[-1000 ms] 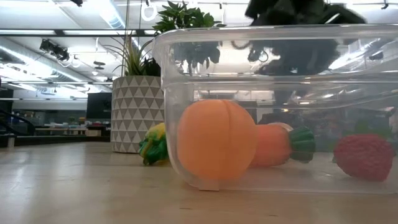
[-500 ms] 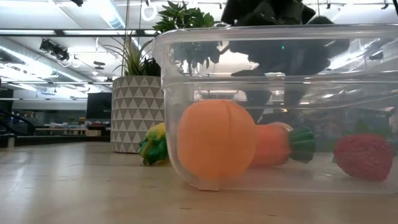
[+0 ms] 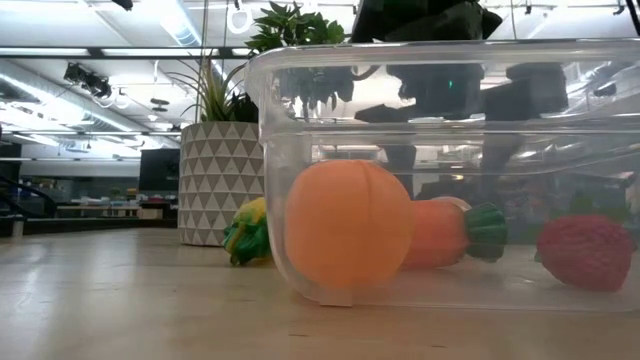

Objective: Pick and placing Produce into tupperware
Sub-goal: Put the peach in the transparent bin

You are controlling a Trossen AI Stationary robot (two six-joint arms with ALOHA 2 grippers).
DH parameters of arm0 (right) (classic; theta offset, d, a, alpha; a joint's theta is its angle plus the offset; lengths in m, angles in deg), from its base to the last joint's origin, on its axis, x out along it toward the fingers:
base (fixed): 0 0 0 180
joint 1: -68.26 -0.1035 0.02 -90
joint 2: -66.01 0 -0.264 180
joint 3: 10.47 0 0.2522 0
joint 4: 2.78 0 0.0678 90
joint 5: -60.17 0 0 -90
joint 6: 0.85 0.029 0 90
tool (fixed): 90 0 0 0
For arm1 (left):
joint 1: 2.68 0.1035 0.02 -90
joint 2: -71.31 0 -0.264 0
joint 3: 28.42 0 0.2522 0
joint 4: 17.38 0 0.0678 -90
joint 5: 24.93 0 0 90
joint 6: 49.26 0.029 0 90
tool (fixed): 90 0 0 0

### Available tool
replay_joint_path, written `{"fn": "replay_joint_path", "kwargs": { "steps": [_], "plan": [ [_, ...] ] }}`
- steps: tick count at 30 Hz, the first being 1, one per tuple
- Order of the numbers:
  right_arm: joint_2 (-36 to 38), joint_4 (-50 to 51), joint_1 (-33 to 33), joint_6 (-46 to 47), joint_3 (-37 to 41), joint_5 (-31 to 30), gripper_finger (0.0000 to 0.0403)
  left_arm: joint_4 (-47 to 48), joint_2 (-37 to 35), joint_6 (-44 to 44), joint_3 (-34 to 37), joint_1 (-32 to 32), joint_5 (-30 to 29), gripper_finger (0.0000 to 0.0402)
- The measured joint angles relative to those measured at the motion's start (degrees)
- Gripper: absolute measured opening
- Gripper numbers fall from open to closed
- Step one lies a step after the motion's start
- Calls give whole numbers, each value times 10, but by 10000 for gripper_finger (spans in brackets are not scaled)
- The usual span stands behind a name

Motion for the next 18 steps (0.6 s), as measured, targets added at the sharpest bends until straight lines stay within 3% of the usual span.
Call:
{"fn": "replay_joint_path", "kwargs": {
  "steps": [18],
  "plan": [
    [-24, -41, -30, -1, 3, 10, 366, 0, 0, -2, 0, 0, 1, 169]
  ]
}}
